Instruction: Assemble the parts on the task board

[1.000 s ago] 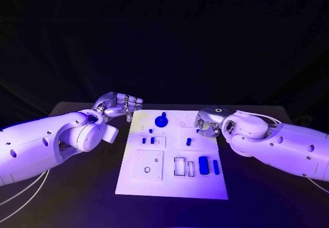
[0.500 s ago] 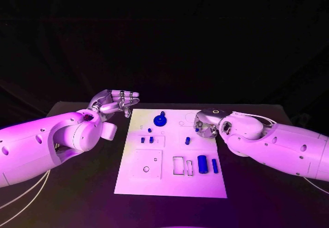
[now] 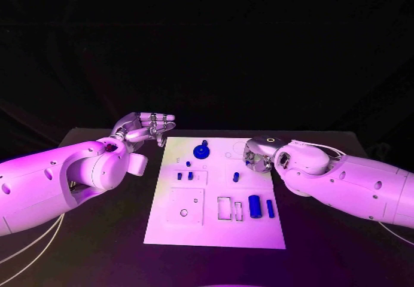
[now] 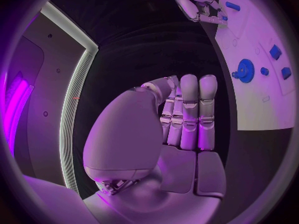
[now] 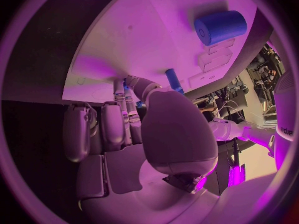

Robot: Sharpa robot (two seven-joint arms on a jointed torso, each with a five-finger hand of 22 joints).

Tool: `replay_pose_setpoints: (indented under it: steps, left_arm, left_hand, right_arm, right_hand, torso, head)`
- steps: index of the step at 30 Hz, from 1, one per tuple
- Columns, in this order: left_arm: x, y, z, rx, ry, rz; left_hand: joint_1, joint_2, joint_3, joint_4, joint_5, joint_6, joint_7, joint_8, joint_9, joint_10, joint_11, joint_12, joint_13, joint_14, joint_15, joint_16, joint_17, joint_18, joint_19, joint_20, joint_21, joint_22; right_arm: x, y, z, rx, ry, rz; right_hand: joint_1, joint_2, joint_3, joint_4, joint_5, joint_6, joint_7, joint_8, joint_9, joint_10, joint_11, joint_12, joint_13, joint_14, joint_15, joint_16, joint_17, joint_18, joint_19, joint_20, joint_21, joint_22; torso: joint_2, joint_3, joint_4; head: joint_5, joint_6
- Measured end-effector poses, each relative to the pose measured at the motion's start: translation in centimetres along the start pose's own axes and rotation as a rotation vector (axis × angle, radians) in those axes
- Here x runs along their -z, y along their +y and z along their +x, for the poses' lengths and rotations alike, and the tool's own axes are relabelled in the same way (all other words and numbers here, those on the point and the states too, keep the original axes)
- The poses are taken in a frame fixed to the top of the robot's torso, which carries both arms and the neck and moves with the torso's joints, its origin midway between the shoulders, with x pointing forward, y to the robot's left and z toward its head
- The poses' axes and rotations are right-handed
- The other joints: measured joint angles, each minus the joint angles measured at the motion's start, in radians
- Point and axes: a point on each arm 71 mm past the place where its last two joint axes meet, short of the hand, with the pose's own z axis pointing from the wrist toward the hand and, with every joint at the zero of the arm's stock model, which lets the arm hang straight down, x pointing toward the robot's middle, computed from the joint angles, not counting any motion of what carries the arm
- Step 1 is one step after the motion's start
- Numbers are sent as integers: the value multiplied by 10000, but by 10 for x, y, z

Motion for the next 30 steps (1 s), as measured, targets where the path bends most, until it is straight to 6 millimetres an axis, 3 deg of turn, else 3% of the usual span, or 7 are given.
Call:
replay_pose_setpoints:
  steps: [3, 5, 11, 21, 30]
  left_arm:
    - [0, 0, 0, 21, 7, -6]
    - [0, 0, 1, 33, 10, -9]
    - [0, 0, 1, 56, 25, -30]
    - [-1, 1, 0, 69, 26, -71]
    - [-2, 2, 1, 104, 84, -127]
  left_hand:
    - [-40, 40, -11, -11, 0, -55, 53, 0, -8, -79, 9, 0, 0, -43, 35, 0, -14, 0, -36, 36, -81, -70]
    - [-40, 40, -39, -39, 0, -55, 53, 0, -19, -90, 20, 0, -1, -75, 5, 0, -17, 97, -78, 8, -97, -114]
    - [0, 80, -70, -70, 0, -93, 90, -1, -30, -127, 56, 56, -1, -109, 38, 0, -35, 157, -108, 36, -174, -187]
    - [1, 80, -108, -108, 0, -181, 108, -1, -41, -217, 74, 56, 8, -144, 73, 0, -50, 158, -178, 36, -229, -265]
    - [0, 80, -81, -135, 0, -216, 142, -1, -53, -289, 75, 56, 7, -180, 38, 0, -58, 157, -214, 72, -229, -279]
  right_arm:
    - [0, 0, 0, -42, -39, -5]
    - [-1, 0, 1, -65, -69, -13]
    - [-1, 0, 2, -122, -191, -20]
    - [6, -1, 5, -274, -602, -9]
    - [14, -1, -9, -483, -1337, -121]
  right_hand:
    - [49, 72, 121, -121, -113, 86, -63, 78, 39, 145, -55, 33, 47, -10, -62, 103, 75, -13, 24, -24, 145, 0]
    - [67, 91, 165, -165, -134, 158, -71, 102, 74, 175, -66, 69, 67, 1, -73, 134, 111, -155, 53, -53, 233, -1]
    - [130, 157, 250, -260, -206, 309, -119, 213, 112, 399, -148, 101, 129, 2, -143, 191, 128, -156, 53, -53, 458, -1]
    - [134, 180, 214, -358, -323, 308, -120, 213, 117, 419, -133, 113, 161, 2, -143, 231, 134, -156, 89, -89, 504, -3]
    - [88, 218, 187, -385, -518, 291, -137, 209, 120, 419, -132, 71, 174, 2, -142, 269, 133, -156, 88, -89, 573, -3]
  torso:
    - [0, 0, -3]
    - [0, 0, -8]
    - [-10, -4, -2]
    - [-16, -3, 5]
    - [-19, -10, 0]
  head:
    - [-10, -4]
    - [-15, -8]
    - [-35, -13]
    - [-22, 31]
    - [-19, 68]
